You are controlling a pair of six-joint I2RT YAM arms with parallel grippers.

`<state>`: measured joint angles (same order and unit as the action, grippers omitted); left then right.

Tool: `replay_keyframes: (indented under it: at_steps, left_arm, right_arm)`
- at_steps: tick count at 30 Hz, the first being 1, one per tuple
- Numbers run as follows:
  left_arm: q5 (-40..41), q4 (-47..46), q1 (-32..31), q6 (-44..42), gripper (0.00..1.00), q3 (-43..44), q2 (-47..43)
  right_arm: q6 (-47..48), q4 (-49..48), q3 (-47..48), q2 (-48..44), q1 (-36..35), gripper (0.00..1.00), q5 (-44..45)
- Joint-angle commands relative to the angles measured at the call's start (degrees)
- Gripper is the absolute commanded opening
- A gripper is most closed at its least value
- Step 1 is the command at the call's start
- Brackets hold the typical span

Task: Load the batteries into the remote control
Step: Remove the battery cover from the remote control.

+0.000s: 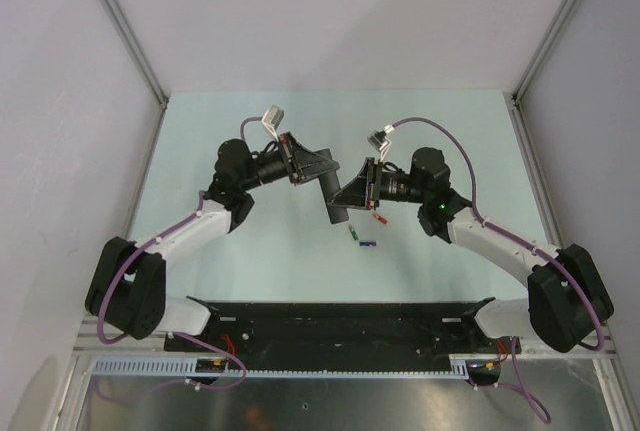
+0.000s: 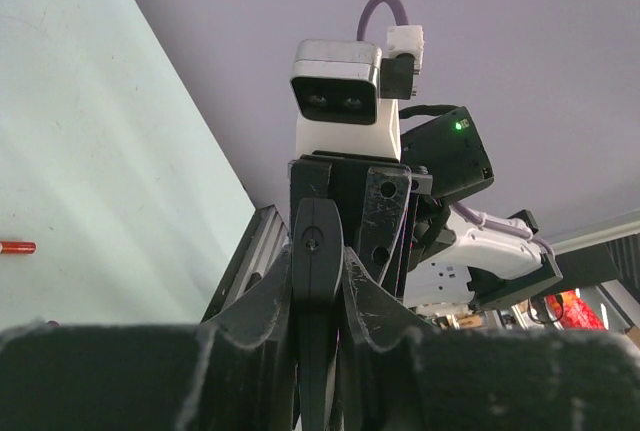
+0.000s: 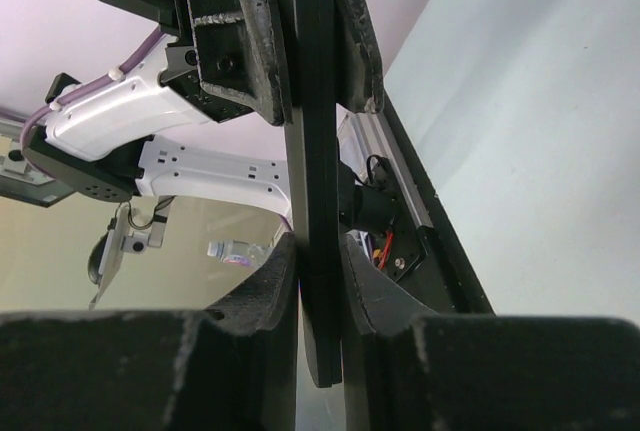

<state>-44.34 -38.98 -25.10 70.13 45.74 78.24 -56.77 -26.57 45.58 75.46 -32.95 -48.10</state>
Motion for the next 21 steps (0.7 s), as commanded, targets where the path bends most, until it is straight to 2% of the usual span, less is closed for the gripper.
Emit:
replay_keyframes:
  at_steps: [1,7,13,21]
  left_arm:
    - [-0.31,-4.43,0.32,0.97,0.00,3.40,-0.10]
    - [1.36,-4.52,1.02,1.50,0.00,3.57,-0.36]
    - [1.89,-4.61,1.28,2.03,0.00,4.27,-0.19]
    - [2.24,-4.61,1.55,2.56,0.00,5.59,0.60]
  right_arm:
    - [1.92,1.78,-0.58,0.48,-0.62,0.05,-0.15]
    - [3.16,3.63,-1.72,-0.49,-1.24,0.02,-0.33]
    - [3.34,4.33,-2.52,-1.28,-1.68,0.08,-0.16]
    - [4.30,5.30,-3.13,-1.81,-2.29,0.10,0.28]
